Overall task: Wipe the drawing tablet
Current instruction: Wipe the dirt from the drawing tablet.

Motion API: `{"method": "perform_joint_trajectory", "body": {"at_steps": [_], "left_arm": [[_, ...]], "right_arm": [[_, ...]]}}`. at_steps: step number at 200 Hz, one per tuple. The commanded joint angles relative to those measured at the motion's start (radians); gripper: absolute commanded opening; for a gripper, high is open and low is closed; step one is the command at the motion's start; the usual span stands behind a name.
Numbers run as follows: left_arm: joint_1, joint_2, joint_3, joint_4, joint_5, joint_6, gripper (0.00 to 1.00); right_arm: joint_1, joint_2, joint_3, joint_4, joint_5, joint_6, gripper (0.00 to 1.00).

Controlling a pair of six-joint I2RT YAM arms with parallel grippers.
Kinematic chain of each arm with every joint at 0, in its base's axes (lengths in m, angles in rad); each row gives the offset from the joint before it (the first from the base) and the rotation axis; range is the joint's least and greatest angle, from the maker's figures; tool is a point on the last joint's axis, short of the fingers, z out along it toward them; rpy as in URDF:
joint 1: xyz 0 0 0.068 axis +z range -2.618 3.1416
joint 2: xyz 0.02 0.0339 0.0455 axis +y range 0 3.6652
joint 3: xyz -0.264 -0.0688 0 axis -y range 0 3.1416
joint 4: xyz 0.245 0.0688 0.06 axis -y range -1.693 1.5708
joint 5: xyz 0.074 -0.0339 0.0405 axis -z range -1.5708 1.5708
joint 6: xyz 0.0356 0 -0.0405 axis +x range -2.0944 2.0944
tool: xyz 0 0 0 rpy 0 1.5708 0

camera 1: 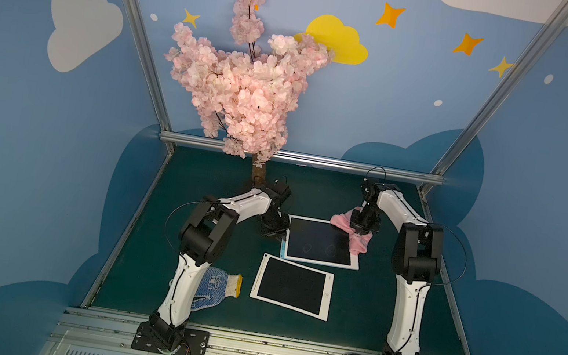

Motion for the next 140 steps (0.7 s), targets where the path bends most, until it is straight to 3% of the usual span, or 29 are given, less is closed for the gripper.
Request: {"method": "perform_joint_trajectory", "body": {"at_steps": [1, 64, 107, 140], "left_arm": [[0.023, 0.042, -0.012, 0.005, -0.104, 0.010, 0.19], [0.023, 0.042, -0.031, 0.029, -0.092, 0.003, 0.19], [0.023, 0.040, -0.036, 0.034, -0.088, 0.004, 0.19], [0.023, 0.037, -0.035, 0.034, -0.088, 0.007, 0.19]], "right_arm": [[-0.017, -0.017, 0.024, -0.031, 0.001, -0.021, 0.00], [0.009, -0.160, -0.154, 0.014, -0.008, -0.057, 0.00], [0.055, -0.132, -0.176, 0.011, -0.004, -0.046, 0.00], [0.021, -0.086, -0.211, 0.014, -0.019, 0.004, 0.00]]}}
